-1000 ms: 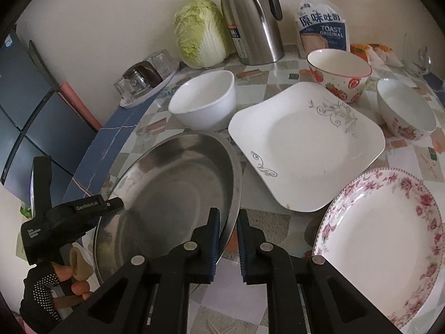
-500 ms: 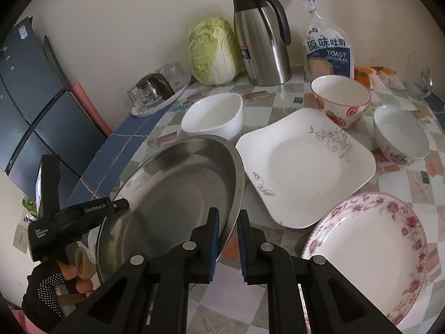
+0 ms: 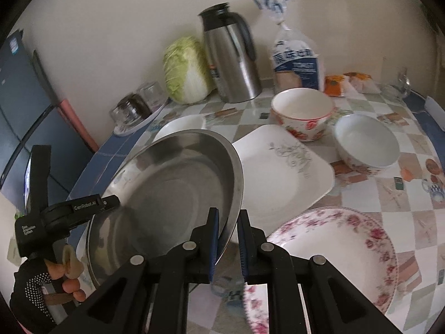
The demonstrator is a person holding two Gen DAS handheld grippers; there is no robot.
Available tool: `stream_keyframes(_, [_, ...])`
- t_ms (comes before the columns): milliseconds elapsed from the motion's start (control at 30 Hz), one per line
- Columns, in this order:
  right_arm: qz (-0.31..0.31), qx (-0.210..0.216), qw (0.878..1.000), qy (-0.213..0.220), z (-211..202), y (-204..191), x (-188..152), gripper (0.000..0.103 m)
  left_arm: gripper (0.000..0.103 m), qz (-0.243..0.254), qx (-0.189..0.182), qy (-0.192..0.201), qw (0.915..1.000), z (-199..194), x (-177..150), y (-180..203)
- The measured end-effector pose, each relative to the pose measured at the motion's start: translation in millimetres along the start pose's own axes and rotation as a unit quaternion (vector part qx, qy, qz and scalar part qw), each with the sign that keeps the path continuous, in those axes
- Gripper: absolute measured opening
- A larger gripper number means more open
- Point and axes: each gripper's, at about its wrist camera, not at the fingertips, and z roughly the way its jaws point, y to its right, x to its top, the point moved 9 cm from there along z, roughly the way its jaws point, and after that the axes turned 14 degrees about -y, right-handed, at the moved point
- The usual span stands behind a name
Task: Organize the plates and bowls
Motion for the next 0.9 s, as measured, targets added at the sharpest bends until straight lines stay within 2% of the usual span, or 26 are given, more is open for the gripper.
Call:
stream_keyframes(367, [0.065, -0.014, 0.998, 0.010, -1, 65, 14, 0.014, 0.031, 0.038, -0.015, -0.012, 0.9991, 18, 7, 65])
stream_keyframes(900, [0.098, -0.021, 0.995, 0.013, 24, 103, 24, 0.014, 0.031, 0.055, -0.030, -0.015, 0.9979, 38, 17, 94])
